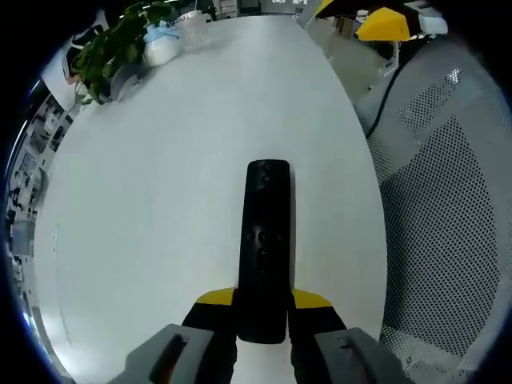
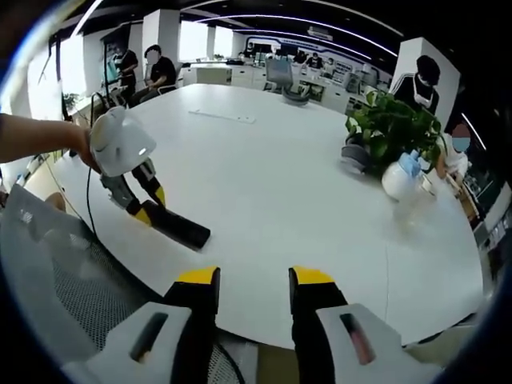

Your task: Press the specified remote control buttons in sequence, fully releasing each button before pressing the next.

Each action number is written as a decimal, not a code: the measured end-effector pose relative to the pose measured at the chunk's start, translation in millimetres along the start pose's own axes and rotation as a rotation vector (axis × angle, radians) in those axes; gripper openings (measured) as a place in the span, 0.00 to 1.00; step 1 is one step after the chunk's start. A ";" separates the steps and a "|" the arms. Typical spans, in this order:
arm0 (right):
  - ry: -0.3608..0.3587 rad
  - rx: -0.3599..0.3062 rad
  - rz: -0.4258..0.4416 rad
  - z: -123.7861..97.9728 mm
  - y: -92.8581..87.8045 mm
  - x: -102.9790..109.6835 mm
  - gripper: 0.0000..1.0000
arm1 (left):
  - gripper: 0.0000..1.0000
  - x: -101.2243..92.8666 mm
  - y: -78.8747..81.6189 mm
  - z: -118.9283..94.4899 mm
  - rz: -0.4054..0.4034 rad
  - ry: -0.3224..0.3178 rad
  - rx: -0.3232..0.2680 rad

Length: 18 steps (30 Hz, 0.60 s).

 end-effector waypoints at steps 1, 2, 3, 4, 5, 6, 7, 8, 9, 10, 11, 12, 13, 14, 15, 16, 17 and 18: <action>0.001 0.000 -0.002 0.1 0.0 0.2 0.35 | 0.23 -0.8 0.0 0.0 -0.001 0.000 -0.001; 0.003 0.001 -0.005 0.2 0.1 0.6 0.35 | 0.23 -2.2 -0.2 -0.1 -0.003 0.001 -0.001; 0.003 0.001 -0.006 0.2 0.1 0.7 0.35 | 0.23 -2.6 -0.2 -0.2 -0.004 0.001 -0.001; 0.005 0.002 -0.009 0.2 0.1 1.2 0.34 | 0.23 -4.1 -0.5 -0.3 -0.006 0.002 -0.002; 0.008 0.006 -0.012 0.6 -0.1 1.9 0.34 | 0.23 -5.1 -0.7 -0.3 -0.007 0.003 -0.003; 0.008 0.011 -0.014 0.8 -0.6 2.0 0.34 | 0.23 -6.3 -1.0 -0.4 -0.009 0.004 -0.006; 0.007 0.012 -0.016 1.0 -0.7 2.1 0.34 | 0.23 -7.0 -1.3 -0.4 -0.012 0.004 -0.008; 0.007 0.010 -0.017 0.9 -0.5 2.1 0.34 | 0.23 -7.6 -1.6 -0.5 -0.013 0.004 -0.011; 0.007 0.005 -0.017 0.6 0.2 2.1 0.34 | 0.23 -8.7 -2.1 -0.7 -0.017 0.004 -0.014; 0.007 0.004 -0.016 0.6 0.3 2.0 0.35 | 0.23 -9.3 -2.2 -0.8 -0.019 0.005 -0.016; 0.002 0.001 -0.013 0.2 0.4 1.3 0.35 | 0.23 -10.5 -2.3 -0.8 -0.019 0.005 -0.017; -0.003 -0.004 -0.012 -0.3 0.8 0.9 0.36 | 0.23 -11.3 -2.4 -0.9 -0.018 0.006 -0.018; -0.002 -0.006 -0.010 -0.6 0.9 0.9 0.35 | 0.23 -12.1 -2.3 -0.9 -0.018 0.007 -0.018; 0.004 -0.005 -0.006 -0.5 0.8 1.3 0.35 | 0.23 -13.0 -2.5 -1.1 -0.021 0.009 -0.021; 0.007 -0.004 -0.005 -0.4 0.6 1.6 0.35 | 0.23 -13.4 -2.7 -1.1 -0.023 0.010 -0.023; 0.004 -0.005 -0.010 -0.5 0.8 1.8 0.35 | 0.23 -14.2 -3.2 -1.3 -0.025 0.009 -0.027; 0.002 -0.007 -0.017 -0.7 1.1 1.9 0.34 | 0.23 -15.0 -3.5 -1.1 -0.025 0.009 -0.030; 0.002 -0.006 -0.020 -0.7 1.2 2.3 0.34 | 0.23 -15.9 -3.7 -1.0 -0.026 0.009 -0.033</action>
Point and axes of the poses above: the point that each gripper's makers call its tool centre point, and the gripper's own axes: z roughly forward along the fingers, x roughly to its left, y roughly out of its top, the point moved 7 cm from there along -z, roughly backward along the fingers, and after that the axes turned 1 degree about -z, right-handed, at the moved point
